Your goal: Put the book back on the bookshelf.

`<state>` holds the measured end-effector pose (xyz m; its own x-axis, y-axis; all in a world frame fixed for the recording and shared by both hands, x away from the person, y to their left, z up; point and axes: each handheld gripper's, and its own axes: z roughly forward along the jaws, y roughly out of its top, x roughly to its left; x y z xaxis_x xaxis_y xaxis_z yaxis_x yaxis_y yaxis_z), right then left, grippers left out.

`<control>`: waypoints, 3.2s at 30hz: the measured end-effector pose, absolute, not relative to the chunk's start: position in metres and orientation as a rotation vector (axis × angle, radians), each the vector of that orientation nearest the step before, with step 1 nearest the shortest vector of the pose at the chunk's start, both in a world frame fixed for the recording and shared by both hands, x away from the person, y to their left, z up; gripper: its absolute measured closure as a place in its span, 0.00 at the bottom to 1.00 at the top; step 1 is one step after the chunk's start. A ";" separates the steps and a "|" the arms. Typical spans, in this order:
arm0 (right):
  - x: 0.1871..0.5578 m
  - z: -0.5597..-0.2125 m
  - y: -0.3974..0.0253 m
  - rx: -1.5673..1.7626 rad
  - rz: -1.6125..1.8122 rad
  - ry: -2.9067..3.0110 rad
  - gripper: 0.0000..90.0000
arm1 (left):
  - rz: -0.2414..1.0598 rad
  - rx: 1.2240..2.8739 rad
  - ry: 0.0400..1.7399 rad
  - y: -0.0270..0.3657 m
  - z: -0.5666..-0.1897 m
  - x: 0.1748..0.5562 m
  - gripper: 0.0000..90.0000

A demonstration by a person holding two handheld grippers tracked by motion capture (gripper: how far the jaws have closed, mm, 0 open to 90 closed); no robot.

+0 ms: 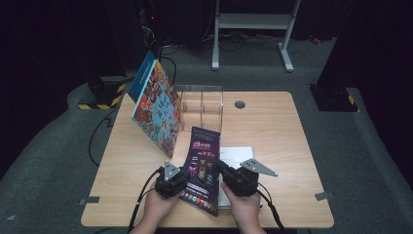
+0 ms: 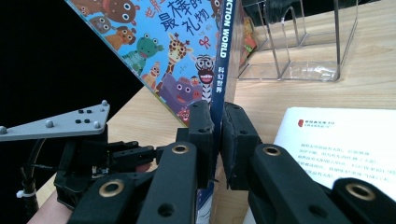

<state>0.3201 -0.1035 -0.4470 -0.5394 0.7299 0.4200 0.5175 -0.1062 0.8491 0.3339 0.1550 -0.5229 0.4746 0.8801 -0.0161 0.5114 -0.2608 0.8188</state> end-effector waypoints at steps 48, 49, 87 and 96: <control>0.334 -0.418 -0.109 1.269 1.704 1.896 0.95 | 0.613 1.891 1.086 0.153 -0.500 0.318 0.62; 0.335 -0.416 -0.111 1.265 1.704 1.887 0.95 | 0.613 1.888 1.091 0.153 -0.501 0.319 0.62; 0.332 -0.401 -0.153 1.203 1.739 1.678 0.95 | 0.594 1.813 1.125 0.155 -0.475 0.321 0.57; 0.329 -0.409 -0.154 1.176 1.726 1.694 0.95 | 0.566 1.777 1.070 0.130 -0.449 0.330 0.53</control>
